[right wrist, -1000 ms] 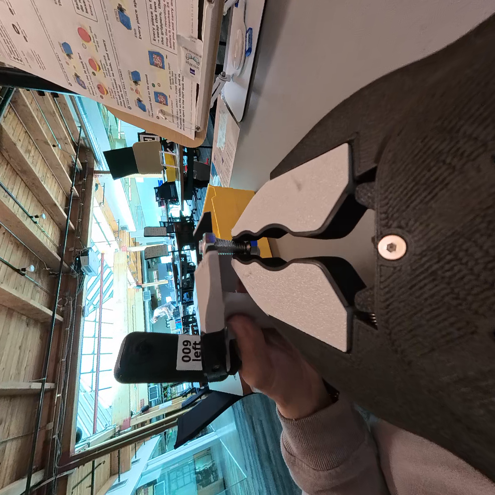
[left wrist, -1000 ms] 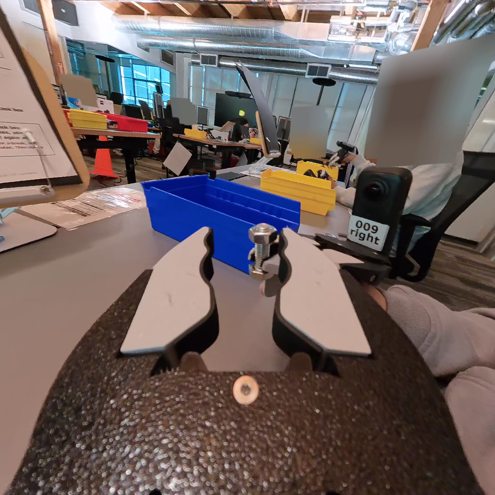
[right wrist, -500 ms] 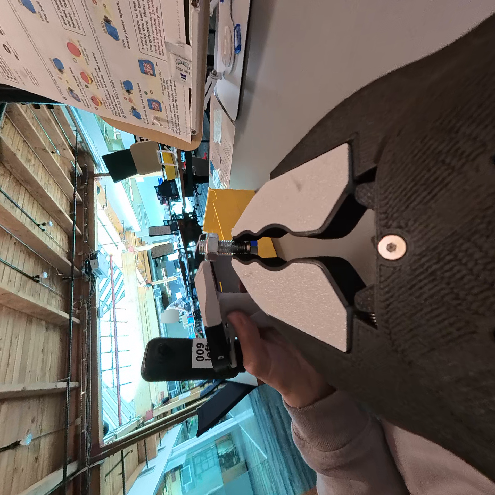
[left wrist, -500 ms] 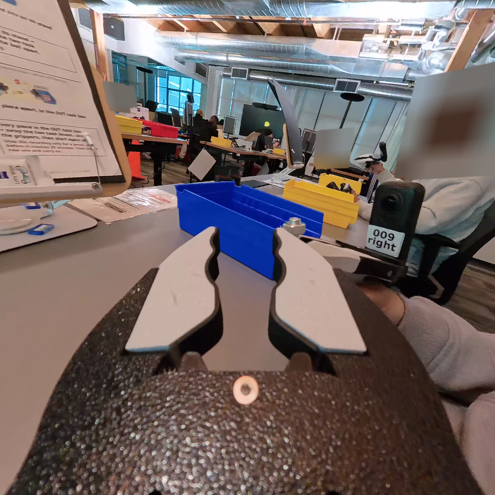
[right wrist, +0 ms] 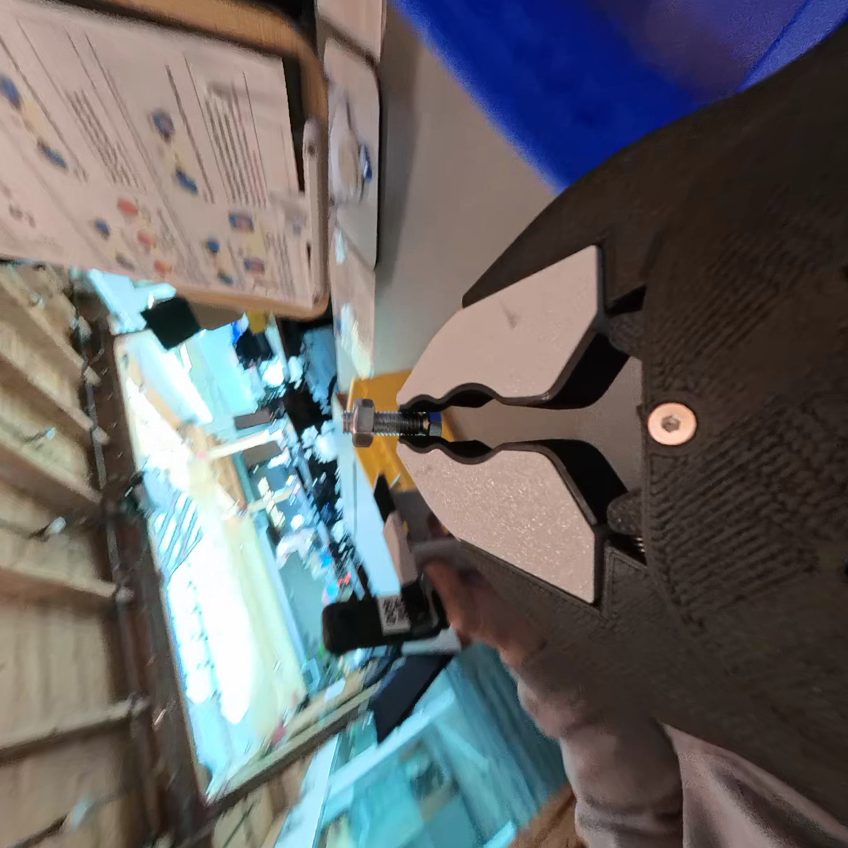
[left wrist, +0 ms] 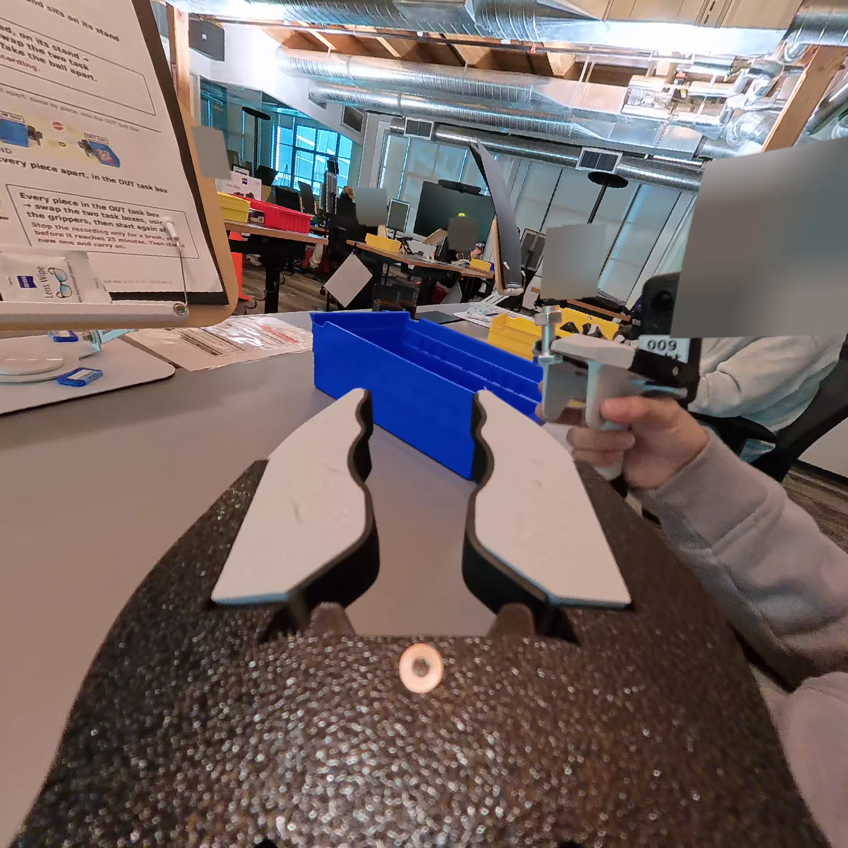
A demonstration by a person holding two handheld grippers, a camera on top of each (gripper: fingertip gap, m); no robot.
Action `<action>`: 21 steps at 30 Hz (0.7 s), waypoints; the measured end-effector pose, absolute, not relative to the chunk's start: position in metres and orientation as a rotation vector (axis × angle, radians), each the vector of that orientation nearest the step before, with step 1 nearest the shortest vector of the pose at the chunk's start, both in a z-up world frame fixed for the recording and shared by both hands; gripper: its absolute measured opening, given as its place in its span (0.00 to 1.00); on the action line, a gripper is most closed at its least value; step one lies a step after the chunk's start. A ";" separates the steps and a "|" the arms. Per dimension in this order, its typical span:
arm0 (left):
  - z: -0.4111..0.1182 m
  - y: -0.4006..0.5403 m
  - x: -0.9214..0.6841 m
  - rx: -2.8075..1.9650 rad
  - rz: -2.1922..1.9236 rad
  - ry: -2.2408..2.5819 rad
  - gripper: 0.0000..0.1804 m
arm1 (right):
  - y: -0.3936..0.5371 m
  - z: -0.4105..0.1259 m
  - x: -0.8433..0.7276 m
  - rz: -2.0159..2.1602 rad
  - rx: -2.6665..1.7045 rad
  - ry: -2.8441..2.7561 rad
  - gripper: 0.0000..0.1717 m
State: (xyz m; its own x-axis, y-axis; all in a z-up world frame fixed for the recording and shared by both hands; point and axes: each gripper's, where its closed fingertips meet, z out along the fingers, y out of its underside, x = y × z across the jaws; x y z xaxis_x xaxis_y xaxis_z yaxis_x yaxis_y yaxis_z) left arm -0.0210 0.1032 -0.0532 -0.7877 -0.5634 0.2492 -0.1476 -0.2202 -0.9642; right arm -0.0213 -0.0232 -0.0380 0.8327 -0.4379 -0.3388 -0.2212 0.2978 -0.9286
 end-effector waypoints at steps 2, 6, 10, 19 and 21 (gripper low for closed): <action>-0.054 0.102 -0.021 -0.846 -2.094 1.760 0.22 | -0.058 -0.048 -0.006 -0.310 -1.387 0.713 0.05; -0.059 0.100 -0.020 -0.855 -2.078 1.784 0.22 | -0.147 -0.078 0.029 -0.665 -1.515 1.007 0.05; -0.067 0.094 -0.019 -0.866 -2.064 1.831 0.22 | -0.205 -0.117 0.045 -0.841 -1.651 1.222 0.05; -0.077 0.085 -0.020 -0.878 -2.064 1.887 0.22 | -0.210 -0.148 0.053 -0.834 -1.762 1.280 0.06; -0.078 0.085 -0.019 -0.876 -2.046 1.899 0.22 | -0.210 -0.149 0.054 -0.843 -1.756 1.276 0.06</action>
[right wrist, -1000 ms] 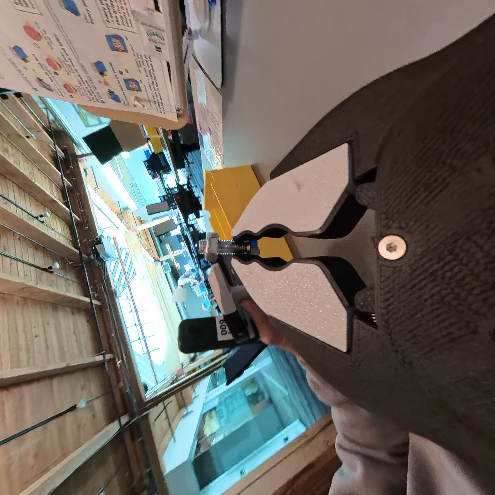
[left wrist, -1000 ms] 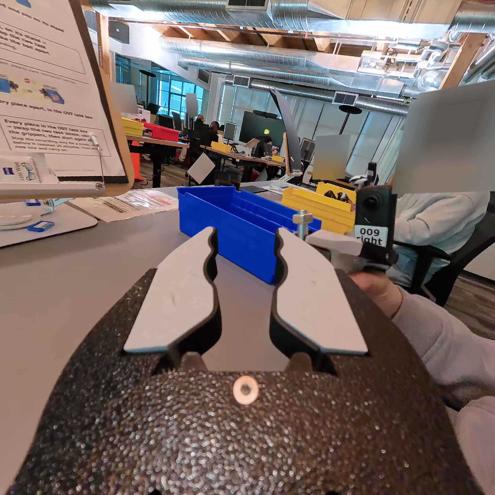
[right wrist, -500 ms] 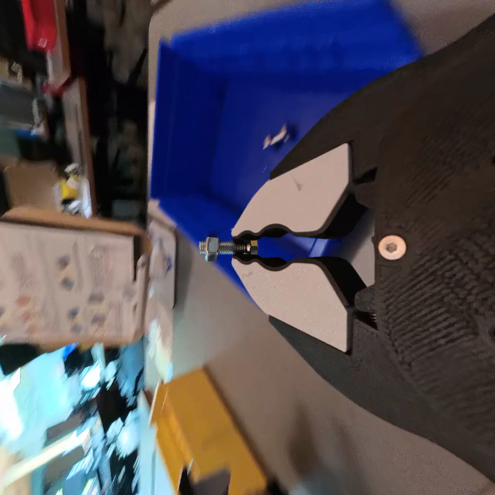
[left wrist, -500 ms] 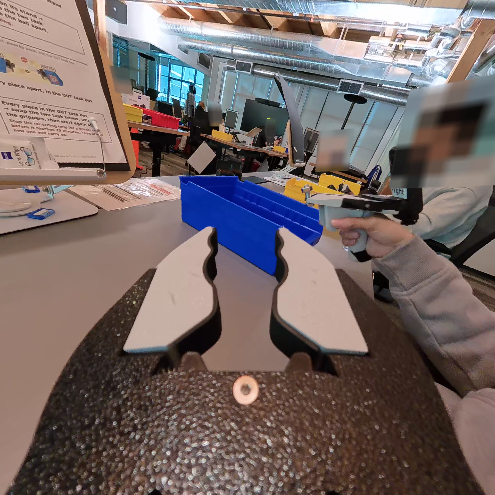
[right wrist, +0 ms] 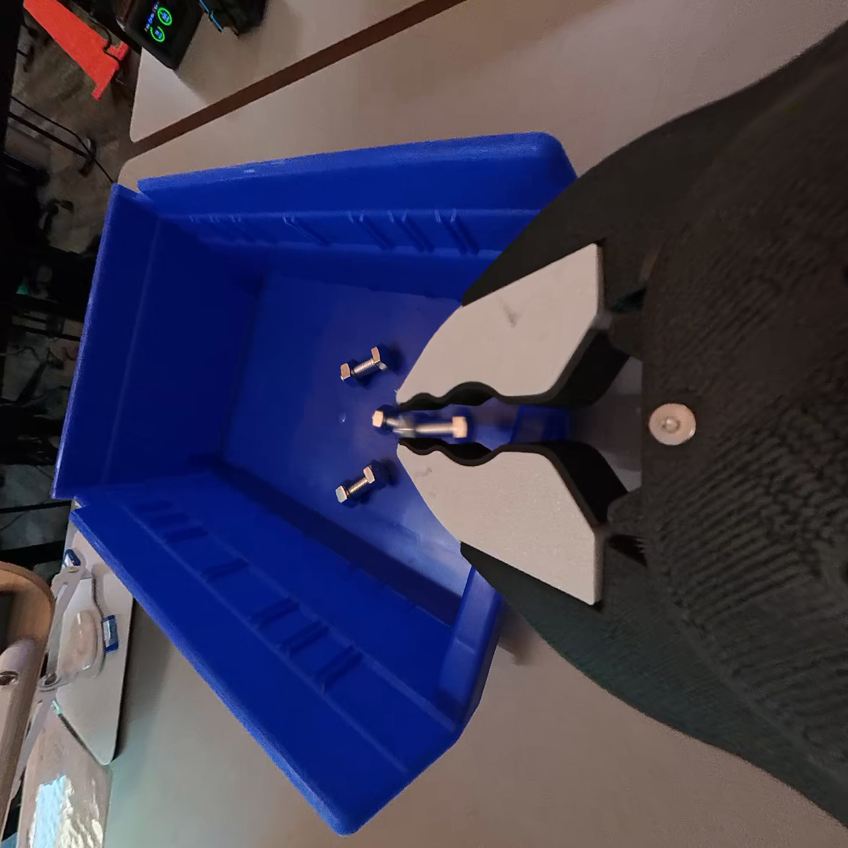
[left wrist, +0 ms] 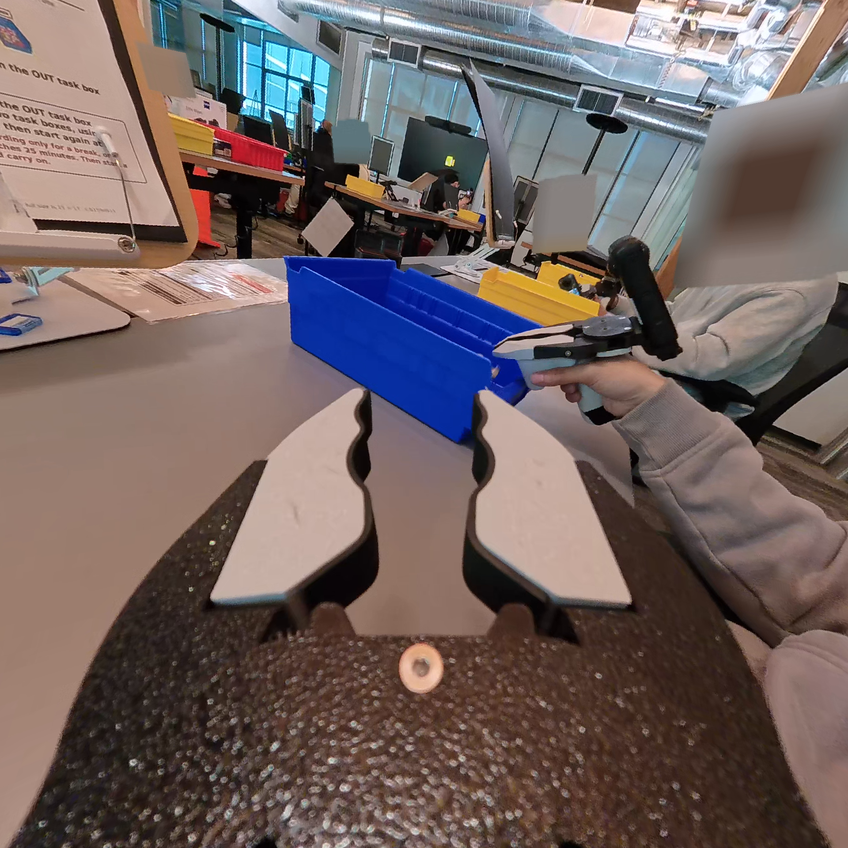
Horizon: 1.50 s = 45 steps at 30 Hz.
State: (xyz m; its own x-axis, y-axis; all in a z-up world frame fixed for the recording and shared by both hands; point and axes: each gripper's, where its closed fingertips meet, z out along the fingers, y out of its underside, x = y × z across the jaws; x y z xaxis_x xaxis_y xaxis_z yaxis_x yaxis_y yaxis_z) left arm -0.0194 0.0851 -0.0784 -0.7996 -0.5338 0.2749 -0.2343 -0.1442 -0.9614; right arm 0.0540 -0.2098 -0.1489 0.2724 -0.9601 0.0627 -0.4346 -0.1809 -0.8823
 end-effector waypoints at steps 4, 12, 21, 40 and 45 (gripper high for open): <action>-0.079 0.088 -0.018 -0.871 -2.031 1.899 0.23 | -0.212 -0.145 0.053 -0.834 -1.728 1.275 0.15; -0.085 0.077 -0.021 -0.628 -1.730 1.948 0.31 | -0.221 -0.089 0.040 -0.770 -1.404 1.178 0.39; -0.101 -0.027 -0.023 -0.687 -1.826 1.996 0.47 | -0.236 -0.058 0.029 -0.980 -1.376 1.187 0.65; -0.156 -0.057 0.102 -0.982 -1.297 2.054 0.06 | -0.229 -0.054 0.027 -0.933 -1.367 1.192 0.58; -0.154 0.005 0.103 -1.028 -1.475 2.061 0.01 | -0.218 -0.050 0.026 -0.940 -1.389 1.160 0.57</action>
State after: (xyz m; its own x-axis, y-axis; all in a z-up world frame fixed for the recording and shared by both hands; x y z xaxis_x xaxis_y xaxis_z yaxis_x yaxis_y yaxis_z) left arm 0.1029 0.0045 -0.1538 -0.6471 -0.7570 0.0908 -0.3301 0.1708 -0.9284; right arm 0.0256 -0.2178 -0.0498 0.2219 -0.9737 -0.0517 -0.1508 0.0181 -0.9884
